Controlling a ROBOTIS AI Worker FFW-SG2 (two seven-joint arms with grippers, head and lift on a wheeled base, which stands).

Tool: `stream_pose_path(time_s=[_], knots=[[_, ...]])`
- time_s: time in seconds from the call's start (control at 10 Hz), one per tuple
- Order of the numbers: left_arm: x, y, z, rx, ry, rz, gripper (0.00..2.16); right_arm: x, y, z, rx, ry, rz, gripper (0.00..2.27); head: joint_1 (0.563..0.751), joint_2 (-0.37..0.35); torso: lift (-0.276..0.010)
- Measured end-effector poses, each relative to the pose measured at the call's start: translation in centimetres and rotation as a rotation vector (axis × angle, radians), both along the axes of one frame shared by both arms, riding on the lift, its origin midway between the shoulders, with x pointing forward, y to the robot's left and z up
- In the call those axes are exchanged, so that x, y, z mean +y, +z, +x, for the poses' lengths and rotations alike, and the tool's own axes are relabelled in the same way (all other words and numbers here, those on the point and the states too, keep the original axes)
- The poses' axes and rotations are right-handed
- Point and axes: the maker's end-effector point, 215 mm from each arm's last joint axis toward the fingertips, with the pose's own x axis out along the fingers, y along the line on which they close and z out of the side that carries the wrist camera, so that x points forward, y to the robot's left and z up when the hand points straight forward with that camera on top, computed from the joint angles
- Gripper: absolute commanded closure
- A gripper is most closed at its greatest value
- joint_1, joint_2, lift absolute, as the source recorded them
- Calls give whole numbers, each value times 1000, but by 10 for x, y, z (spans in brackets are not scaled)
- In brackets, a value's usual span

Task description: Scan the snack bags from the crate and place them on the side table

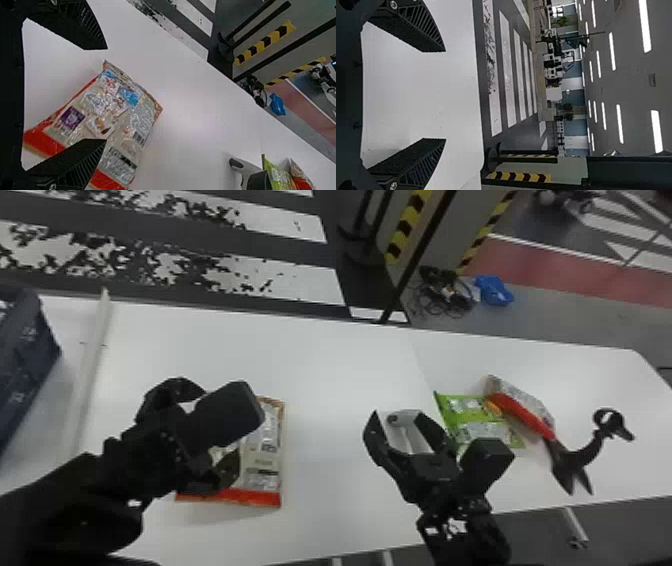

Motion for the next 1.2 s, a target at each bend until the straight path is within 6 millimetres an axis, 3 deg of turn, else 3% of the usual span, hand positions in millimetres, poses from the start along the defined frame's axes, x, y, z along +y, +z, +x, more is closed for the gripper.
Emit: stream_pose_path(time_s=[0.2, 0.3, 0.5, 0.7, 0.9, 1.0, 1.2], knots=[[3, 14, -5, 26, 36, -94, 22, -1, -1, 0, 2, -1, 1, 73, 695, -350, -94], [17, 21, -1, 15, 85, -139, 26, 0, -1, 0, 1, 0, 2, 83, 695, -350, -94], [68, 24, 10, 10, 232, -246, 29, 3, 0, 0, -3, 8, 5, 313, 695, -305, -94], [119, 34, 17, -20, 336, -365, 29, 12, 1, 0, -8, 42, 9, 782, 695, -236, -94], [166, 65, 24, -146, 410, -477, 36, 27, 2, 1, -9, 97, 14, 1774, 695, -164, -94], [188, 78, 26, -203, 446, -517, 36, 35, 2, 1, -9, 122, 14, 2003, 695, -120, -94], [226, 95, 26, -266, 492, -637, 39, 60, 3, 0, -12, 205, 13, 2111, 695, -22, -94]])
